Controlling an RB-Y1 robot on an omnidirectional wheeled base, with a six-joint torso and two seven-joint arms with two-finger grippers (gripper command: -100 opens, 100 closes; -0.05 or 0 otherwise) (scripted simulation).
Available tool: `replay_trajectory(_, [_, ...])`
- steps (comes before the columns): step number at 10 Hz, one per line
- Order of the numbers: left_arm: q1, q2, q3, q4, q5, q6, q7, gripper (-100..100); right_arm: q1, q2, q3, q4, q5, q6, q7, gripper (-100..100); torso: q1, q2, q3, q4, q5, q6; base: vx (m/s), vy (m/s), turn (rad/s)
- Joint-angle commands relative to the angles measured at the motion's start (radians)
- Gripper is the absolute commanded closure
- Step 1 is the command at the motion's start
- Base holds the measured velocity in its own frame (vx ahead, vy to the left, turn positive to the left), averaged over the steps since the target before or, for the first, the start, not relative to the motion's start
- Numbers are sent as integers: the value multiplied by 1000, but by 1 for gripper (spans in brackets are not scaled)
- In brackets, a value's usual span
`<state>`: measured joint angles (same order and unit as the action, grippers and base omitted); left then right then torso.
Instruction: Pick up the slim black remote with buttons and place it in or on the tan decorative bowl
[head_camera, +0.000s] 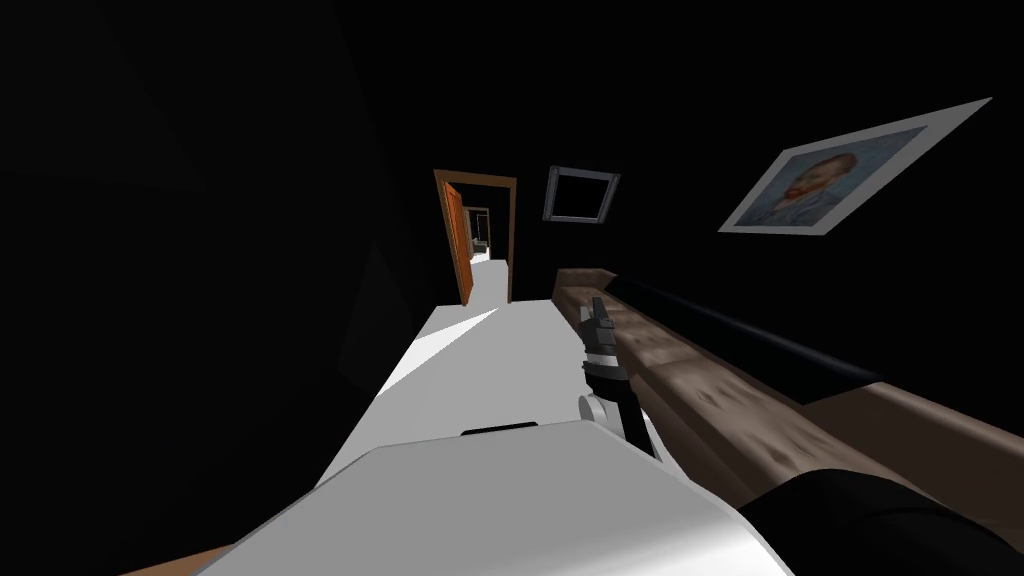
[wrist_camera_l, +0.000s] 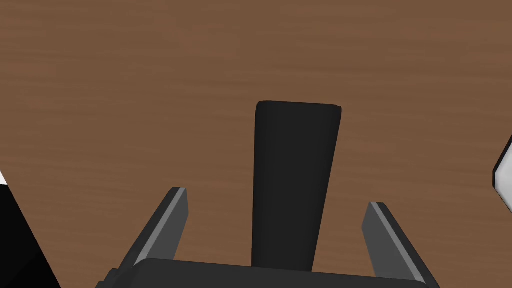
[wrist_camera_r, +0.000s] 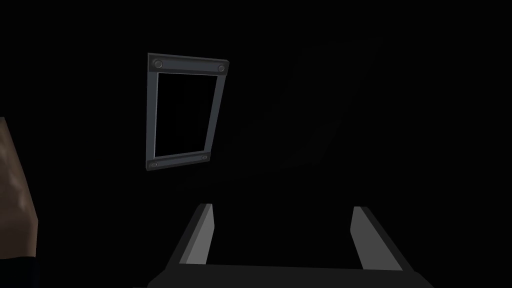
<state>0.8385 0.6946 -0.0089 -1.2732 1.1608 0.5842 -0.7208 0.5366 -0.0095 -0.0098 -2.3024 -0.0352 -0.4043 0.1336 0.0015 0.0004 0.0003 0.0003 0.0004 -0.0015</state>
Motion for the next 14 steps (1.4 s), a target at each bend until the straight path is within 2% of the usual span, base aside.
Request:
replay_trajectory(1, [-16,-18,-9,7,-31,-6,21,-100,0,0,0,0,0,0,0,0,0,0,0,0,0,0,-28,34,-24])
replay_trajectory(2, [-7,-11,-5,3,-17,-4,10,-100,0,0,0,0,0,0,0,0,0,0,0,0,0,0,-11,15,-7])
replay_trajectory(3, [-7,-12,-6,3,-19,-5,13,100,0,0,0,0,0,0,0,0,-2,-1,0,0,0,0,0,0,0])
replay_trajectory(7, [-5,-12,-5,3,-18,-4,13,100,0,0,0,0,0,0,0,0,1,-3,-1,0,2,2,-1,1,4])
replay_trajectory(8, [-5,-12,-5,3,-19,-4,13,0,0,0,0,0,0,0,0,0,1,-3,-1,0,2,1,0,0,0])
replay_trajectory(9, [19,15,7,-25,5,8,9,100,0,0,0,0,0,0,0,0,1,-3,-1,0,2,1,26,-31,29])
replay_trajectory(10, [39,34,17,-44,26,15,1,100,0,0,0,0,0,0,0,0,-1,-4,-2,0,1,2,48,-55,46])
replay_trajectory(11, [31,22,11,-39,6,10,13,100,0,0,0,0,0,0,0,0,-3,-5,-2,0,1,1,21,-25,15])
replay_trajectory(12, [33,25,13,-42,8,12,13,0,0,0,0,0,0,0,0,0,-1,-4,-2,0,2,2,0,0,0])
replay_trajectory(13, [22,51,4,-28,-37,-24,29,100,0,0,0,0,0,0,0,0,0,-3,-1,0,2,2,40,-16,192])
replay_trajectory(14, [14,67,-2,-17,-68,-48,40,100,0,0,0,0,0,0,0,0,0,-4,-2,0,1,0,84,-13,224])
